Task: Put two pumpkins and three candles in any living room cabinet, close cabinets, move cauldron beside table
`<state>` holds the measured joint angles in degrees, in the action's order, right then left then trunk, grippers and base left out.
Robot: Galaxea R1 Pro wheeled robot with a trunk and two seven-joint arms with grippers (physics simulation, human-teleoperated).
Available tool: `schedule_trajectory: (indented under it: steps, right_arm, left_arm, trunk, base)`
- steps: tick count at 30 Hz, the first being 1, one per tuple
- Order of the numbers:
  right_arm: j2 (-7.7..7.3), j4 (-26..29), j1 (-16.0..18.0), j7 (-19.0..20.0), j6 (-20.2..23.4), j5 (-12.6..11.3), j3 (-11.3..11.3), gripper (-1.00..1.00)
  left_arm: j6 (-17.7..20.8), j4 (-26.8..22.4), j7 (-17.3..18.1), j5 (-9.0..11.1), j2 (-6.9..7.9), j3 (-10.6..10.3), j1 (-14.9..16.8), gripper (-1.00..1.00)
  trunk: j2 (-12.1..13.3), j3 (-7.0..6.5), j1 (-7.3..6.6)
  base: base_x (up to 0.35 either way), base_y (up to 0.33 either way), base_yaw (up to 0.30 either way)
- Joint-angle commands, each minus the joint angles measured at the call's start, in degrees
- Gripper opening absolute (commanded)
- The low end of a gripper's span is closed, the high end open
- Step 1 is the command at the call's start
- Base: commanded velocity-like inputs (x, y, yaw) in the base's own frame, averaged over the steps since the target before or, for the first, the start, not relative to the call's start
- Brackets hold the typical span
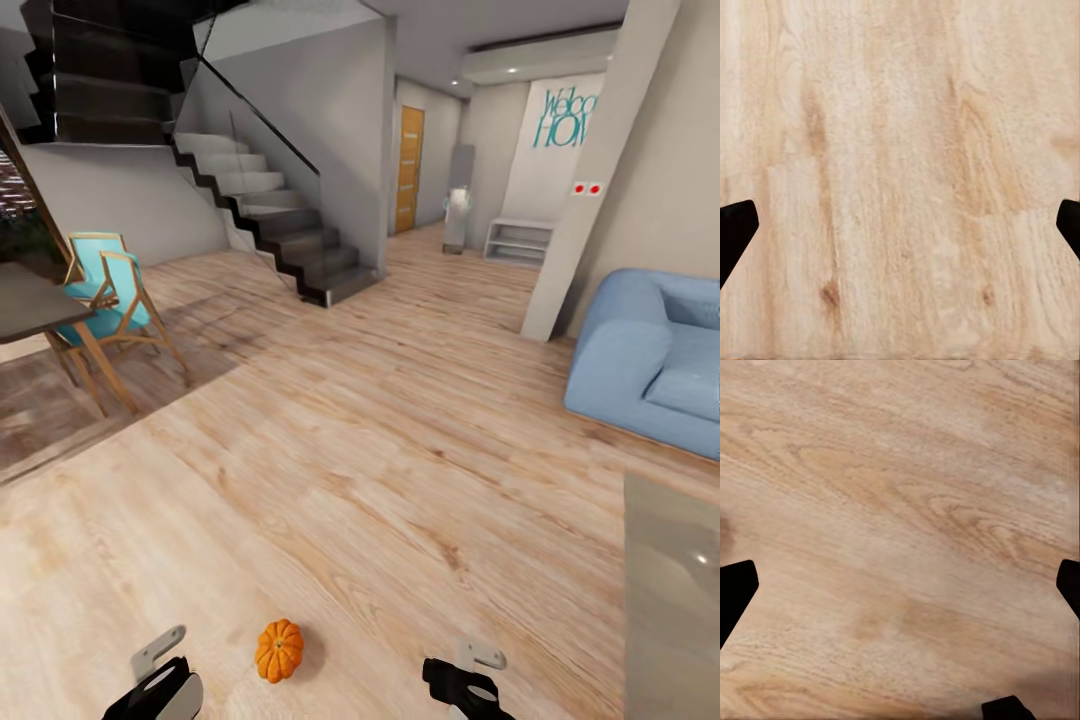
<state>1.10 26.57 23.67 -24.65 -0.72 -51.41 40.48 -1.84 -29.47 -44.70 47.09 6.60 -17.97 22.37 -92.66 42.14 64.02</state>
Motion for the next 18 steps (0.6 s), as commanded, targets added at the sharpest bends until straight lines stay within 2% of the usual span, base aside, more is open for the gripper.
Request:
schedule_trajectory:
  steps: [1, 8, 18]
  right_arm:
    - [-0.05, 0.1, 0.1, -0.4, -0.1, -0.4, 0.5, 1.00]
    - [-0.05, 0.1, 0.1, -0.4, -0.1, -0.5, 0.5, 1.00]
    - [-0.05, 0.1, 0.1, -0.4, -0.1, -0.5, 0.5, 1.00]
  left_arm:
    - [-0.2, -0.1, -0.4, 0.5, 0.08, -0.5, 0.0, 1.00]
    - [-0.2, -0.1, -0.4, 0.5, 0.08, -0.5, 0.0, 1.00]
    - [-0.3, -0.1, -0.4, 0.5, 0.08, -0.5, 0.0, 1.00]
  trunk:
    - [0.0, 0.05, -0.03]
    - [0.0, 0.05, -0.03]
    - [0.0, 0.05, -0.03]
  base:
    - [-0.209, -0.216, 0.108]
    - [-0.197, -0.203, 0.244]
    - [-0.023, -0.015, 0.284]
